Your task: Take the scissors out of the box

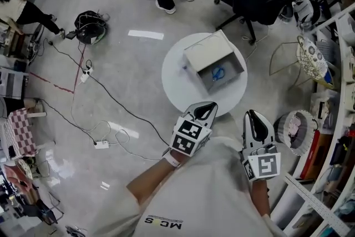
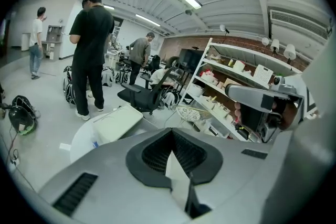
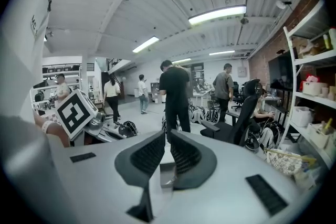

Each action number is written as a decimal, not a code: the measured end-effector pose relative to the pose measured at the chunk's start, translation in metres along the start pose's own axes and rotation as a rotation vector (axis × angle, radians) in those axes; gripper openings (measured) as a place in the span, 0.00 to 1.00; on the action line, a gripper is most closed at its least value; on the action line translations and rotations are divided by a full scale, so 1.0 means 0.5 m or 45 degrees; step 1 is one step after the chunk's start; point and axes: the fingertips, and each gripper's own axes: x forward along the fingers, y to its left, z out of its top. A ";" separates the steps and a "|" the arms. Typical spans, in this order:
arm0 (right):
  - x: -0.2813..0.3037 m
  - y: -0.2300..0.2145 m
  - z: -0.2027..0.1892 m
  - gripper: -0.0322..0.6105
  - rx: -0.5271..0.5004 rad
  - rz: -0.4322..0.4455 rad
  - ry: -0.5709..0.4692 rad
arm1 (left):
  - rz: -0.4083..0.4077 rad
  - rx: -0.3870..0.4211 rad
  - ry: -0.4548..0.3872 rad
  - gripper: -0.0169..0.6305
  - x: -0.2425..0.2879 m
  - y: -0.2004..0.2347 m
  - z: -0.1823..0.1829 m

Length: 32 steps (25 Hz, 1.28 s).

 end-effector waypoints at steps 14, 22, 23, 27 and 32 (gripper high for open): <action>0.093 -0.077 0.013 0.16 0.043 0.034 0.033 | 0.123 0.043 0.132 0.04 0.144 0.091 0.020; 0.152 -0.113 -0.019 0.16 0.050 0.054 0.101 | 0.232 0.048 0.236 0.05 0.250 0.170 -0.028; 0.157 -0.114 -0.030 0.16 0.048 0.061 0.117 | 0.257 0.052 0.252 0.05 0.262 0.181 -0.039; 0.175 -0.125 -0.057 0.16 0.080 0.089 0.144 | 0.302 0.092 0.315 0.05 0.307 0.203 -0.069; 0.201 -0.142 -0.077 0.16 0.130 0.089 0.158 | 0.266 0.078 0.389 0.05 0.360 0.220 -0.103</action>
